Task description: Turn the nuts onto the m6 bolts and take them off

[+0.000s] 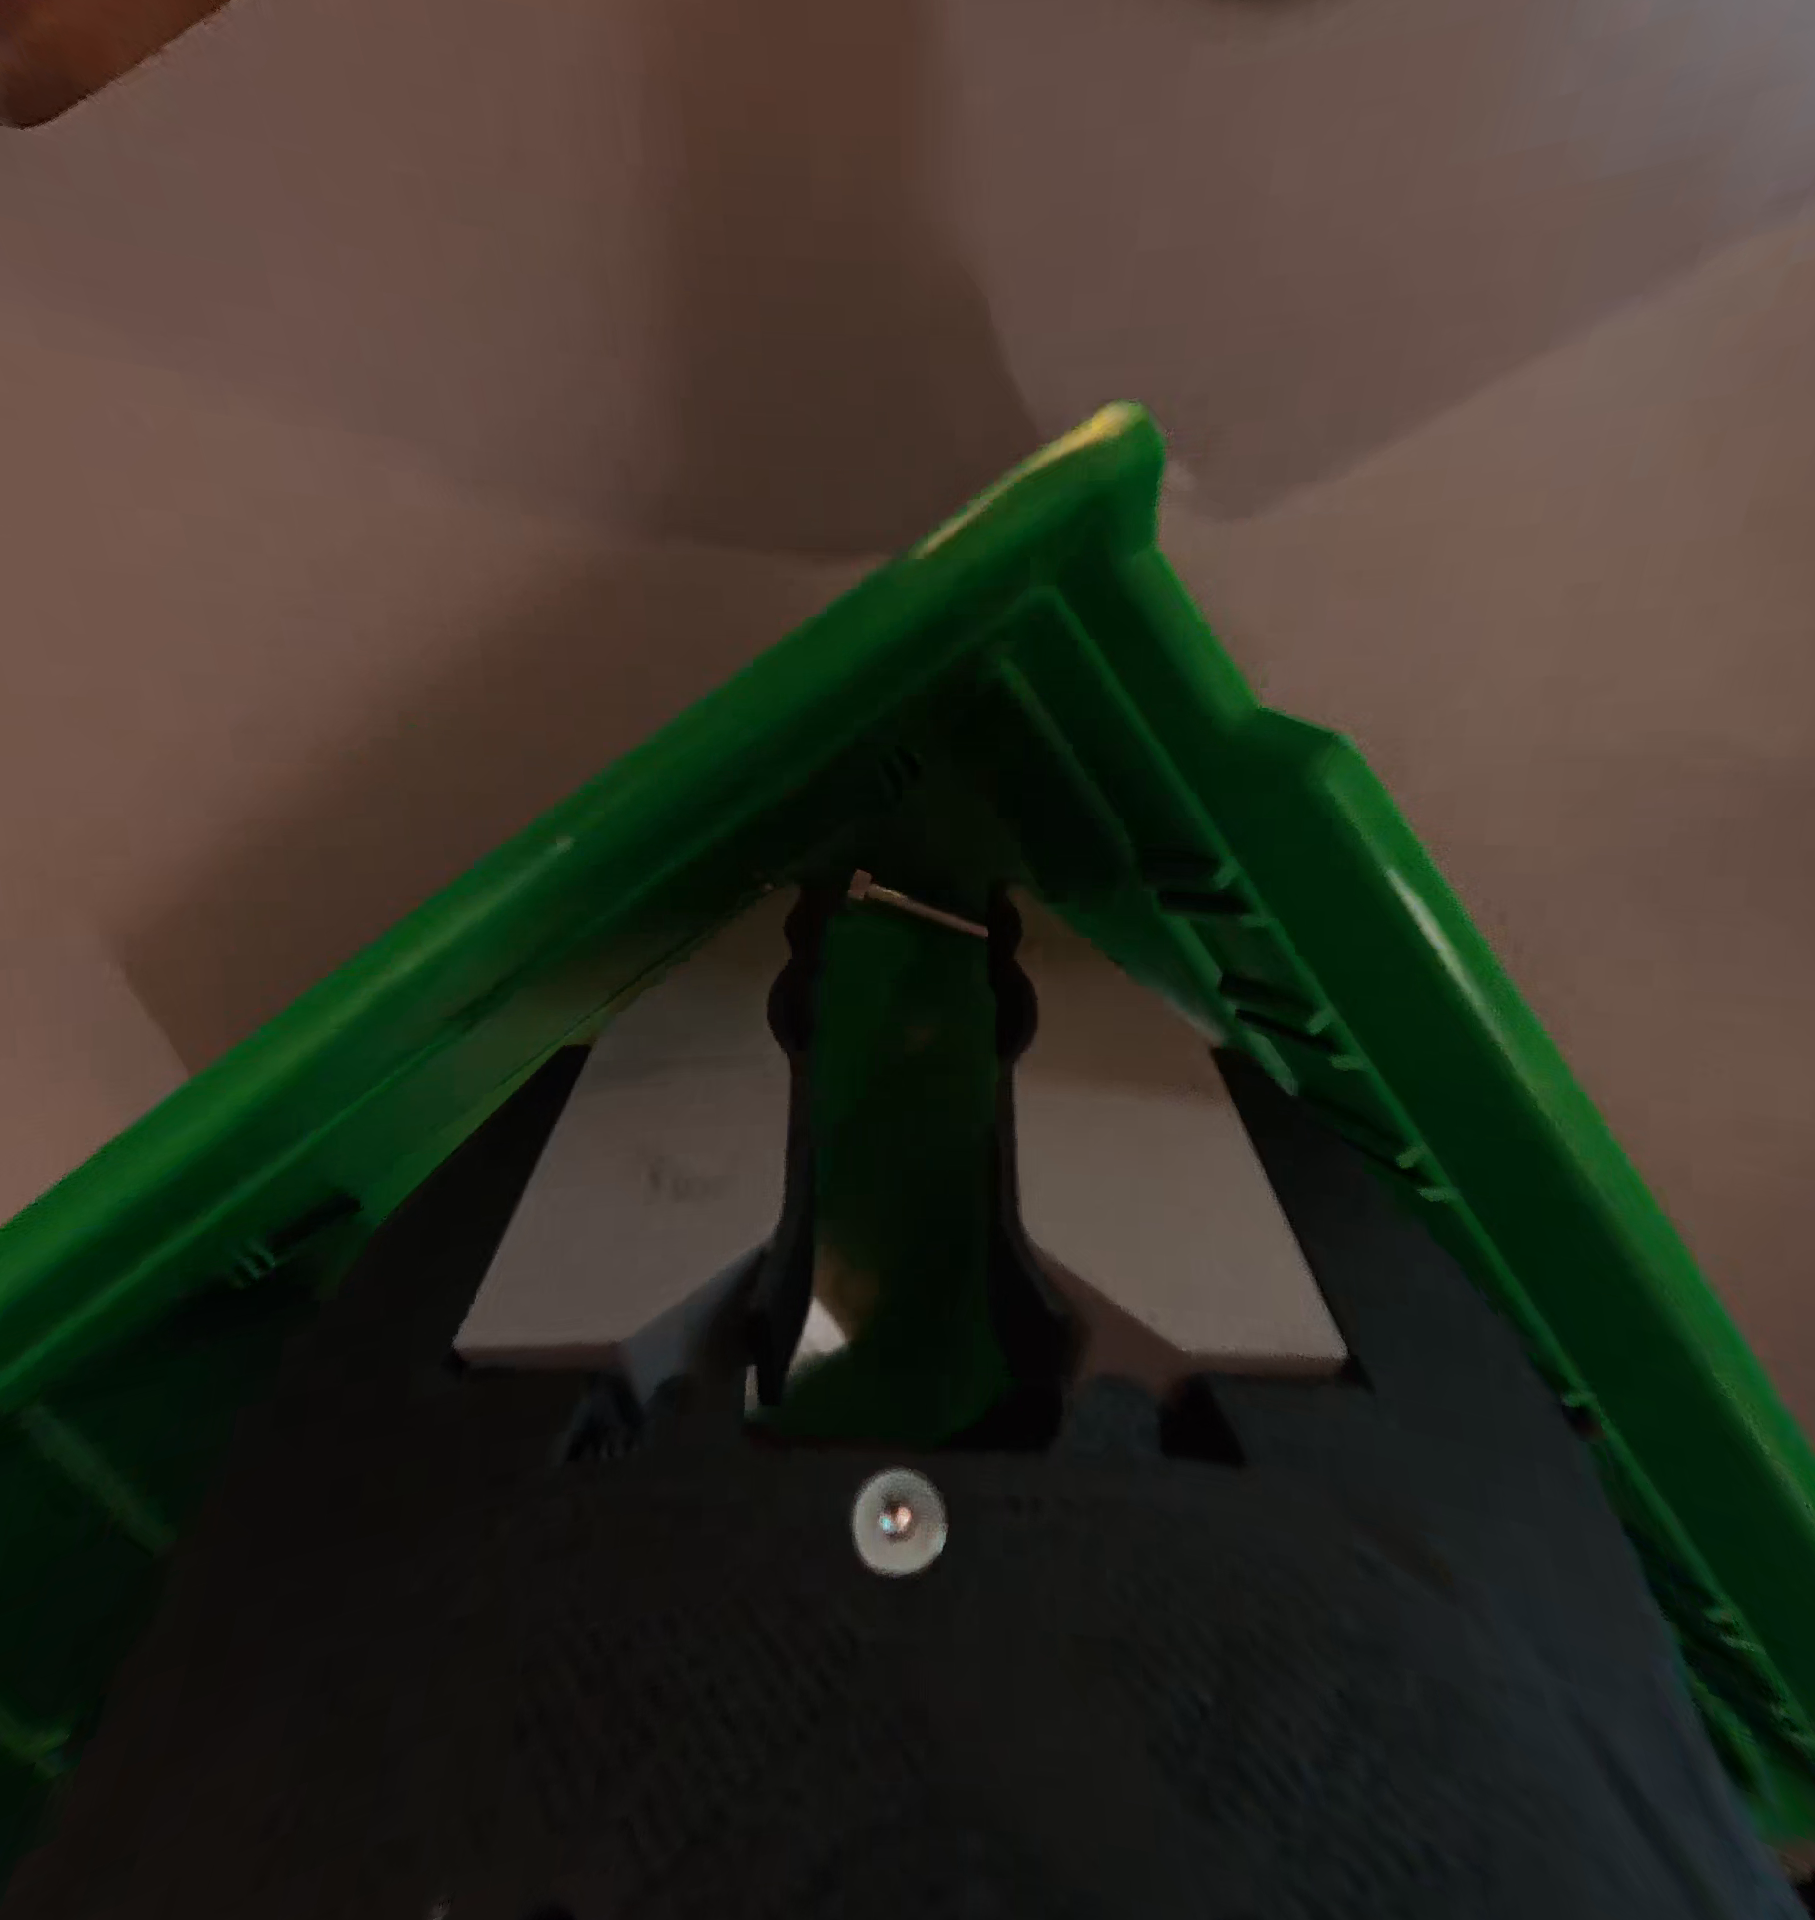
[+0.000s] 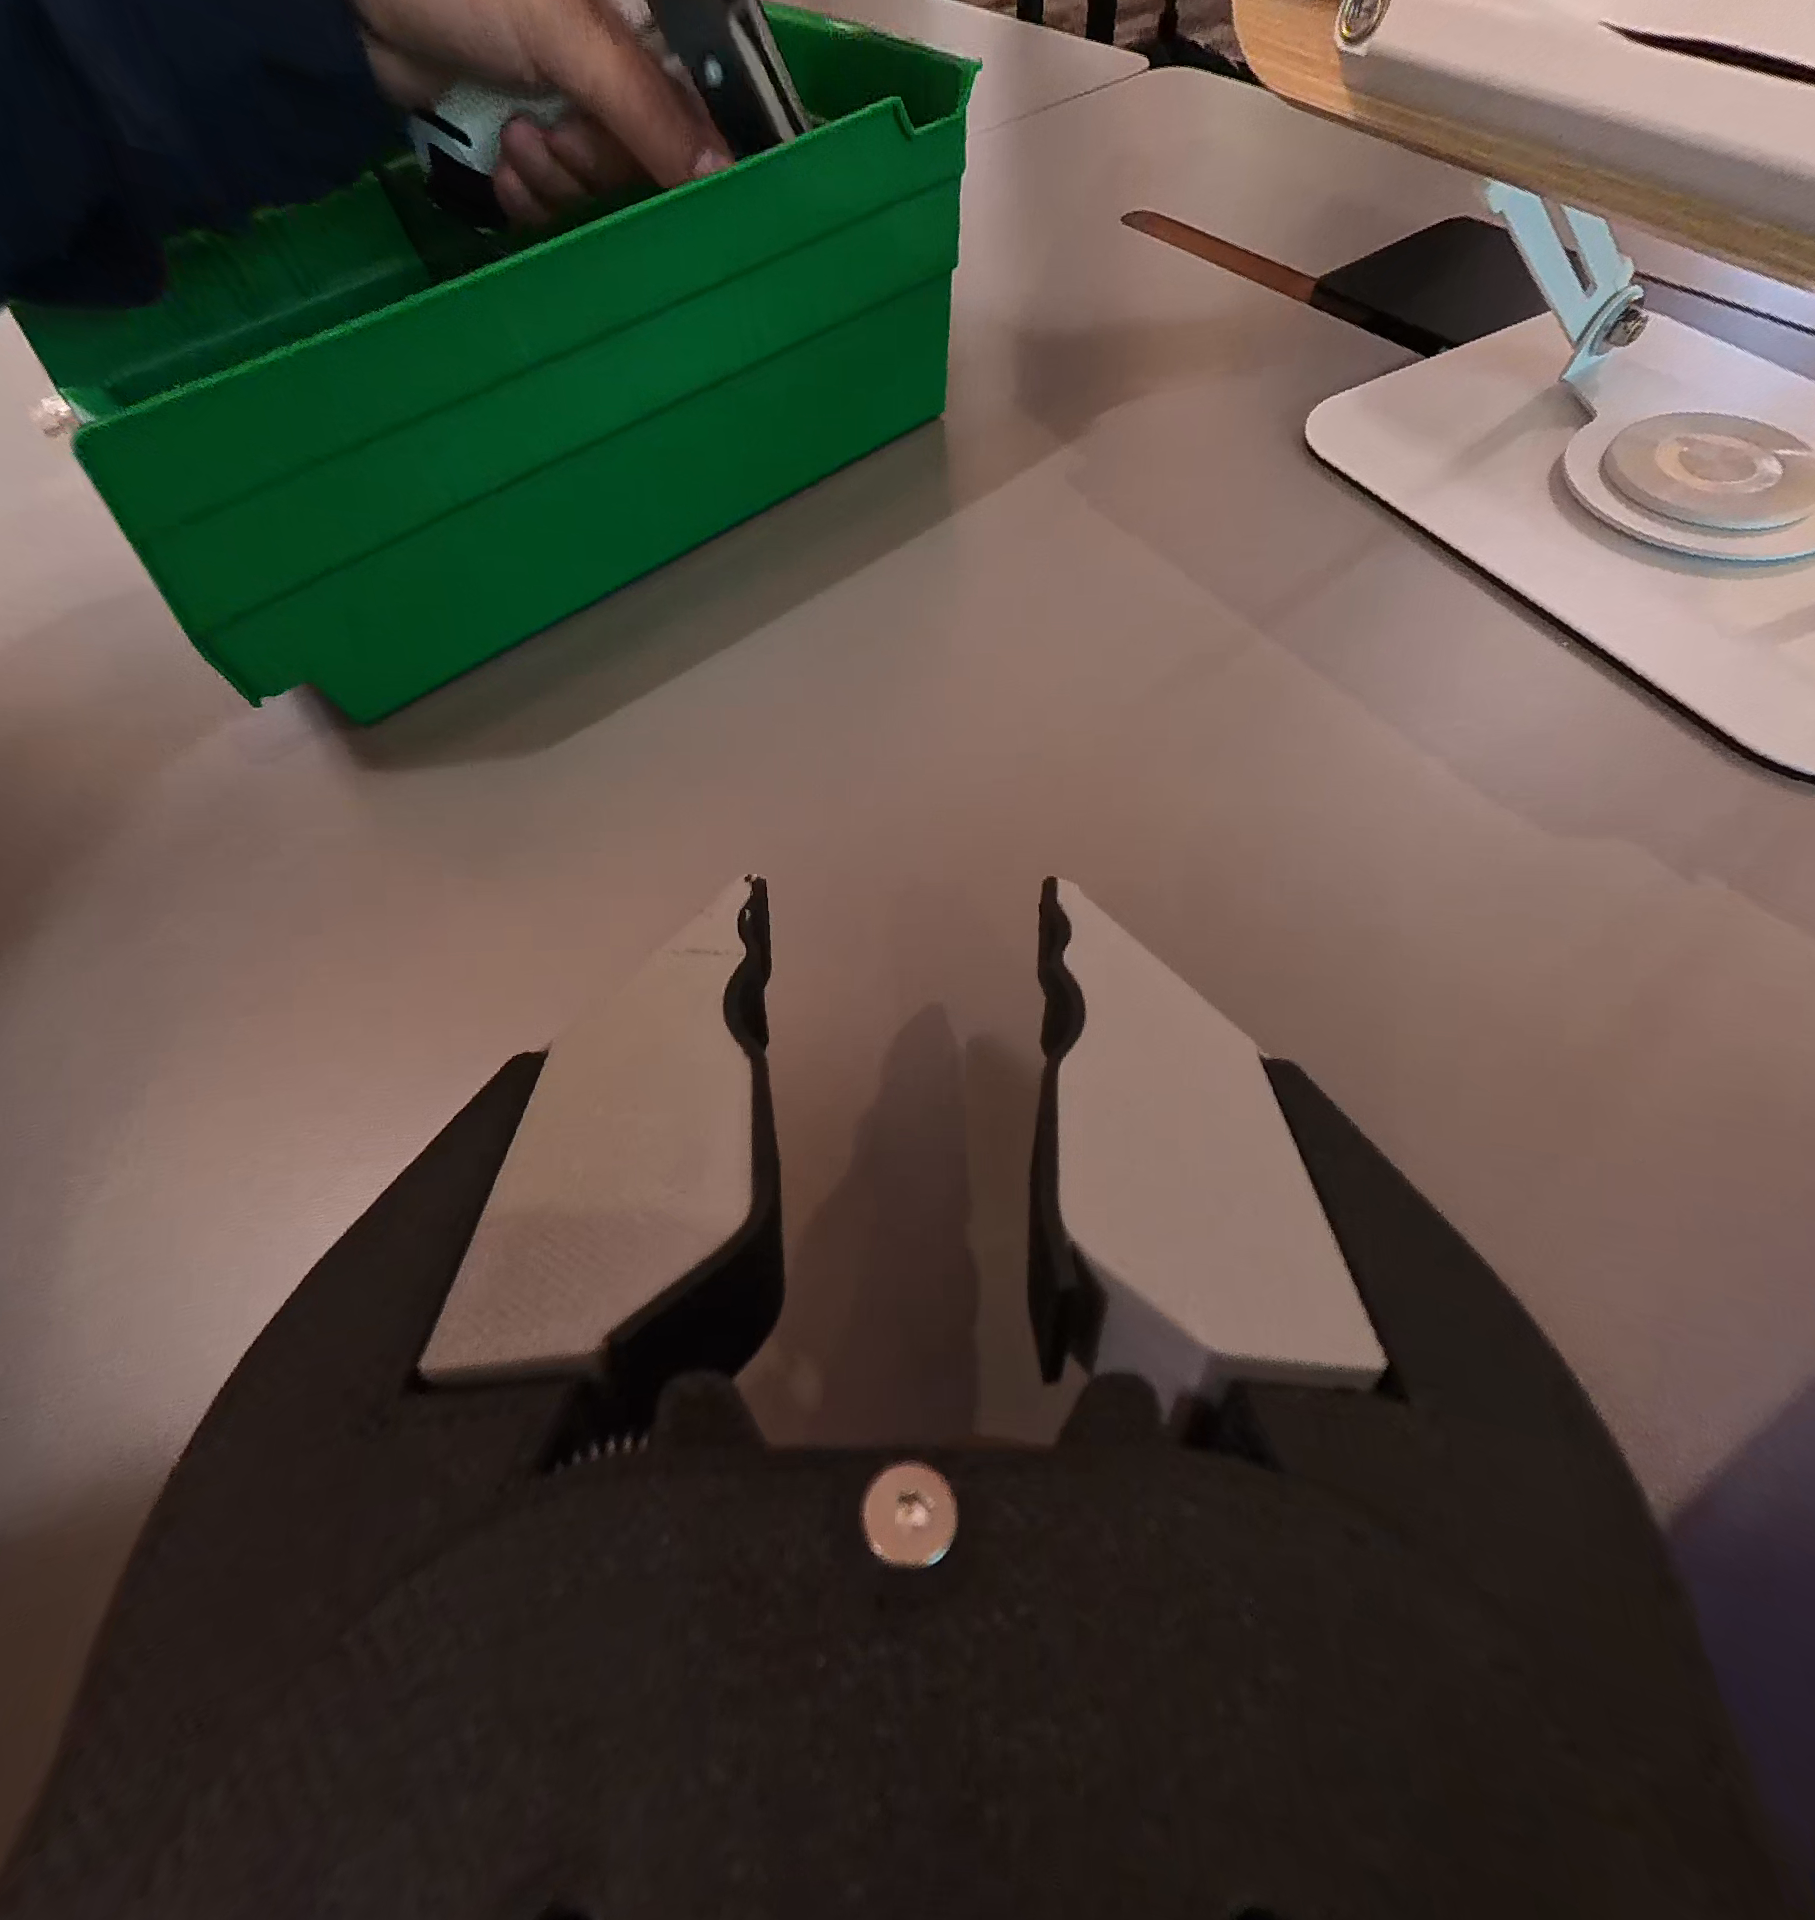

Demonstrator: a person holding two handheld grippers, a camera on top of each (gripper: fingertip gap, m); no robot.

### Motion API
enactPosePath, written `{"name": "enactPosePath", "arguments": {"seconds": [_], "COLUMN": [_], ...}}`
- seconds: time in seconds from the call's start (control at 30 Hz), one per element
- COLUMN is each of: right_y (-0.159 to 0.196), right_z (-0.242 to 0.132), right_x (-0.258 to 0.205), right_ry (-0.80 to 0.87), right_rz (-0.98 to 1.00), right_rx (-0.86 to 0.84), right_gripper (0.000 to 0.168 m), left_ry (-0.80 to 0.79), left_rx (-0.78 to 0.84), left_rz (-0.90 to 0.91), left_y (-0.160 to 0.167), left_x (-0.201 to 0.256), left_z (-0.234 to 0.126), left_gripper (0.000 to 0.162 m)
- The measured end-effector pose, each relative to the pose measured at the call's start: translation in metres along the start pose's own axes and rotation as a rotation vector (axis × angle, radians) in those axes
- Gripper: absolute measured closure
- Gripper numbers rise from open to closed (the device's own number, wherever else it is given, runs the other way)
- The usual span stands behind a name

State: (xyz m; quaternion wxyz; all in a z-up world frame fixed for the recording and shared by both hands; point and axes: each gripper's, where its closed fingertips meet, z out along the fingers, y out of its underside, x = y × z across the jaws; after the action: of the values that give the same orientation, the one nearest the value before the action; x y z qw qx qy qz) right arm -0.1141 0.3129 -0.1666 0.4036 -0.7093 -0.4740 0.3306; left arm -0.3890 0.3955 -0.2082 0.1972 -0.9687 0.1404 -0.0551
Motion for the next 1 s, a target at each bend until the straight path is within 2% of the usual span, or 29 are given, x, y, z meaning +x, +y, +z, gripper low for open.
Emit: {"name": "enactPosePath", "arguments": {"seconds": [0.13, 0.27, 0.33, 0.47, 0.7, 0.8, 0.87, 1.0], "right_y": [-0.004, -0.006, -0.007, -0.01, -0.009, -0.01, -0.01, -0.01], "right_z": [-0.003, -0.005, -0.007, -0.009, -0.009, -0.009, -0.009, -0.008], "right_x": [-0.003, -0.004, -0.004, -0.006, -0.007, -0.008, -0.01, -0.012], "right_ry": [-0.004, 0.003, 0.006, -0.001, 0.0, -0.004, -0.009, -0.004], "right_rz": [-0.009, -0.023, -0.027, -0.027, -0.033, -0.033, -0.035, -0.051], "right_rx": [0.013, 0.017, 0.022, 0.033, 0.026, 0.032, 0.031, 0.026], "right_gripper": [0.119, 0.12, 0.12, 0.12, 0.119, 0.119, 0.119, 0.12], "left_ry": [-0.134, -0.143, -0.181, -0.205, -0.169, -0.122, -0.105, -0.094], "left_rx": [-0.099, -0.186, -0.233, -0.236, -0.24, -0.226, -0.231, -0.228], "left_rz": [0.134, 0.183, 0.209, 0.308, 0.109, 0.029, -0.005, -0.038], "left_y": [0.01, 0.021, 0.029, 0.031, 0.039, 0.043, 0.045, 0.043], "left_x": [-0.005, -0.007, -0.016, -0.023, -0.029, -0.028, -0.028, -0.029], "left_z": [0.009, 0.007, 0.002, -0.009, -0.008, -0.004, -0.003, -0.001], "left_gripper": [0.135, 0.138, 0.131, 0.132, 0.126, 0.135, 0.13, 0.145]}}
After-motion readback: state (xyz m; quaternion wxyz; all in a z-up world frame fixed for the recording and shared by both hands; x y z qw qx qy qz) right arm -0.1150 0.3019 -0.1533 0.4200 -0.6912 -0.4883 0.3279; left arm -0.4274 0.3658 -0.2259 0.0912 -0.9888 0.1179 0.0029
